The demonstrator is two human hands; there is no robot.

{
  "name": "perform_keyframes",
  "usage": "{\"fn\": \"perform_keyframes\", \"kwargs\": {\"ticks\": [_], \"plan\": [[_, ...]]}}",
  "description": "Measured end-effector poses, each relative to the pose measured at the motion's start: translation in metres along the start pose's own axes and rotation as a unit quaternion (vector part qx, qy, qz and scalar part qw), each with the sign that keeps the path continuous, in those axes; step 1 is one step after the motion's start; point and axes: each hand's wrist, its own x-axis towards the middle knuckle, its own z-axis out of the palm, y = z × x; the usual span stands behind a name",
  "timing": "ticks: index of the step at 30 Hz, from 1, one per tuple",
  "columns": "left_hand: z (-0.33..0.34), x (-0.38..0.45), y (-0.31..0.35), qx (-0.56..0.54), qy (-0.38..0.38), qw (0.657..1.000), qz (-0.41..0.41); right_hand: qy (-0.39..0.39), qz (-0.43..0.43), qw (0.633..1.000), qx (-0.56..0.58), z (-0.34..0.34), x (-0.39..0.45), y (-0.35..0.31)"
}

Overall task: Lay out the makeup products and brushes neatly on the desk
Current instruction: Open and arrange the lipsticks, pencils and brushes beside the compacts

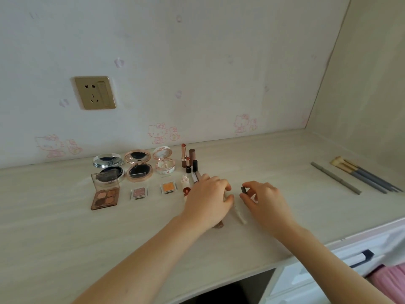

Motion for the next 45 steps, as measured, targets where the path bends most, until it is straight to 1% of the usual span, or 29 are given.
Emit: {"fn": "perform_keyframes", "kwargs": {"ticks": [2,4,6,11,14,18,22,24,26,31,35,39,42,45], "plan": [[0.007,0.009,0.000,0.041,-0.023,0.999,0.008,0.008,-0.021,0.999,-0.031,0.001,0.001,0.006],[0.013,0.015,-0.002,0.081,-0.045,0.996,0.019,0.017,-0.060,0.996,-0.063,0.003,0.001,0.010],[0.017,0.016,-0.003,0.108,-0.052,0.992,0.030,0.031,-0.093,0.991,-0.087,0.007,0.000,0.013],[0.024,0.017,-0.005,0.147,-0.050,0.987,0.043,0.053,-0.095,0.992,-0.064,0.012,0.000,0.016],[0.024,0.017,-0.005,0.164,-0.044,0.984,0.046,0.035,-0.081,0.996,-0.026,0.012,0.001,0.015],[0.025,0.014,-0.005,0.180,-0.040,0.982,0.038,0.018,-0.078,0.997,-0.017,0.010,0.001,0.017],[0.025,0.001,0.003,0.155,-0.009,0.986,0.065,-0.003,-0.088,0.996,-0.017,0.003,-0.004,0.021],[0.024,-0.008,0.009,0.132,-0.013,0.988,0.081,-0.004,-0.088,0.996,-0.007,0.000,-0.008,0.024],[0.024,-0.015,0.014,0.139,-0.018,0.986,0.090,-0.013,-0.100,0.995,-0.008,-0.002,-0.011,0.026],[0.027,-0.018,0.009,0.156,0.001,0.985,0.074,-0.013,-0.137,0.990,-0.023,0.000,-0.012,0.028],[0.022,-0.018,0.007,0.171,-0.013,0.984,0.039,0.001,-0.145,0.989,-0.005,0.009,-0.003,0.020],[0.018,-0.016,0.000,0.156,0.002,0.988,0.012,-0.011,-0.156,0.987,0.017,0.021,0.009,0.006],[0.013,-0.016,-0.005,0.138,0.015,0.990,0.007,-0.031,-0.141,0.989,0.036,0.029,0.017,-0.004],[0.008,-0.014,-0.010,0.126,-0.004,0.992,-0.001,-0.043,-0.134,0.989,0.052,0.034,0.022,-0.010]]}}
